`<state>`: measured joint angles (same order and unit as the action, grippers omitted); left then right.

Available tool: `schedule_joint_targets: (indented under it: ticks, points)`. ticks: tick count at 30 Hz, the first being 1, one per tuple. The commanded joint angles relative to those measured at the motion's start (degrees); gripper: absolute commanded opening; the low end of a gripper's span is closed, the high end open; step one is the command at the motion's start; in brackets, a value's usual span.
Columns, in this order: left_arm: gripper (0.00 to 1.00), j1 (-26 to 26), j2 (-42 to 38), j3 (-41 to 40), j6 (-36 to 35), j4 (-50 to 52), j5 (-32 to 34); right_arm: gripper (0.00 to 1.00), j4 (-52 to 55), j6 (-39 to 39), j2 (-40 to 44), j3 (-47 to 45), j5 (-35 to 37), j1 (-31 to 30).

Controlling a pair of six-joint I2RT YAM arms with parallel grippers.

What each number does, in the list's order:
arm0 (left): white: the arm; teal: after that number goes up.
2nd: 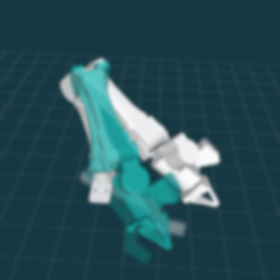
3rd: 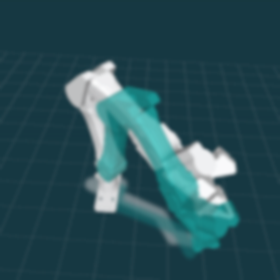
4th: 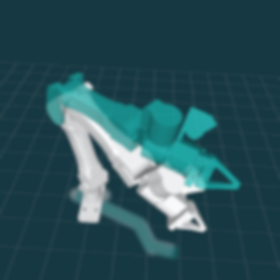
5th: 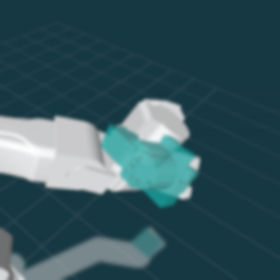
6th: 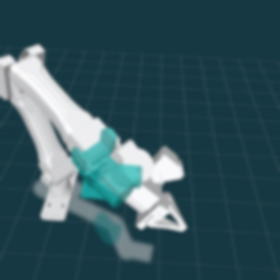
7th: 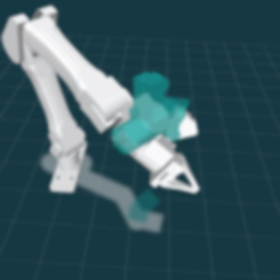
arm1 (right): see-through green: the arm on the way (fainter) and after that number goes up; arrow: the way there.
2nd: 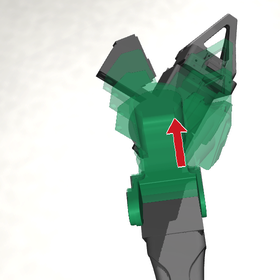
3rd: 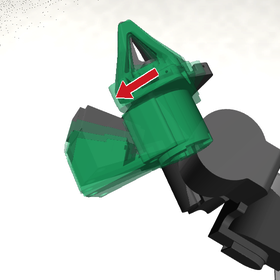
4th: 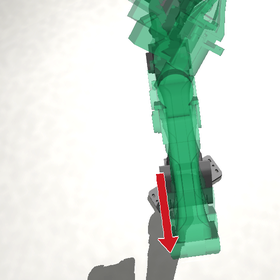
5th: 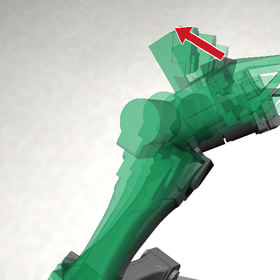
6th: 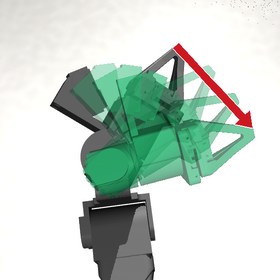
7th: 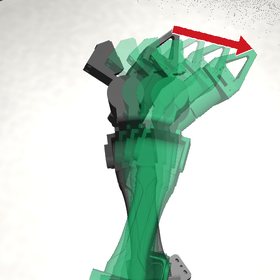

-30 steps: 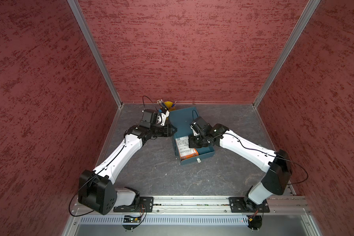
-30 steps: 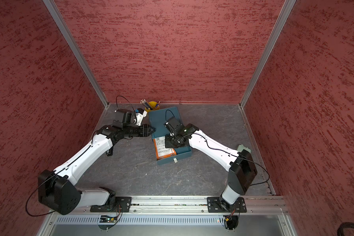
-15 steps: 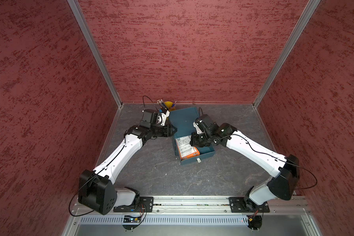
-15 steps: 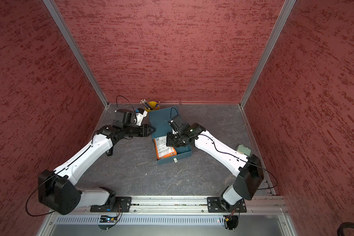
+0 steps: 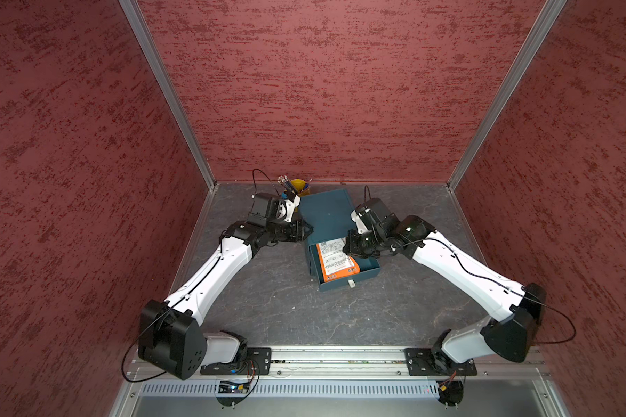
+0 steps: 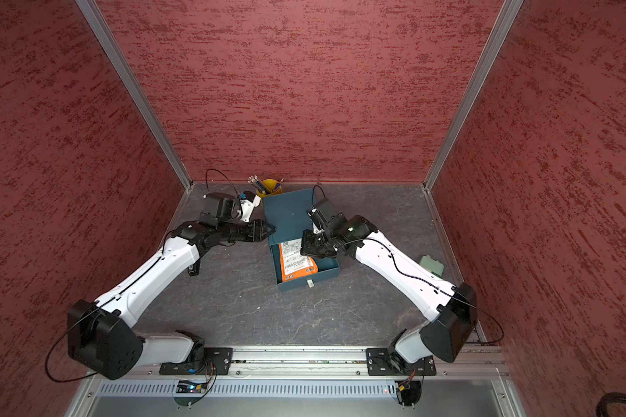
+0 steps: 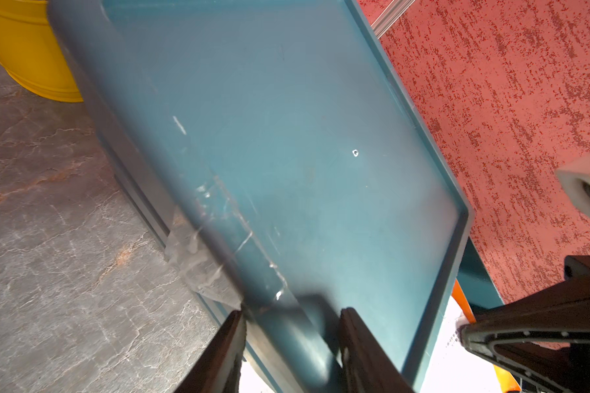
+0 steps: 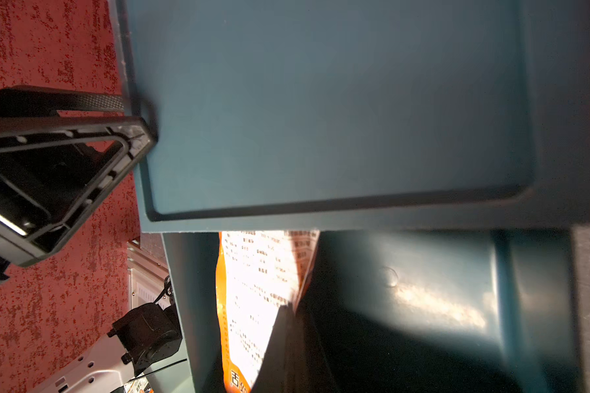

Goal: Take the seed bags out of the drawer
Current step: Pick up the seed packet from the drawer.

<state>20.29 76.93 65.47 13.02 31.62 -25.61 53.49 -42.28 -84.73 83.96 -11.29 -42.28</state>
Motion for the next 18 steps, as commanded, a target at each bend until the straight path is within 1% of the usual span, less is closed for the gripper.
schedule_joint_targets:
  ticks: [1, 10, 18]
  points:
    - [0.48, 0.47, 1.91, -0.79, -2.47, 5.74, 1.61, 0.00, 1.26, -1.22, 2.98, 2.34, -1.33, 1.02]
    - [0.48, 0.79, 2.05, -0.52, -2.61, 5.72, 1.78, 0.00, 2.91, -3.23, 4.82, 3.88, -3.17, 1.93]
    - [0.48, 1.06, 2.35, -0.18, -2.90, 5.89, 1.96, 0.00, 7.65, -3.50, 6.82, 4.94, -3.26, 2.14]
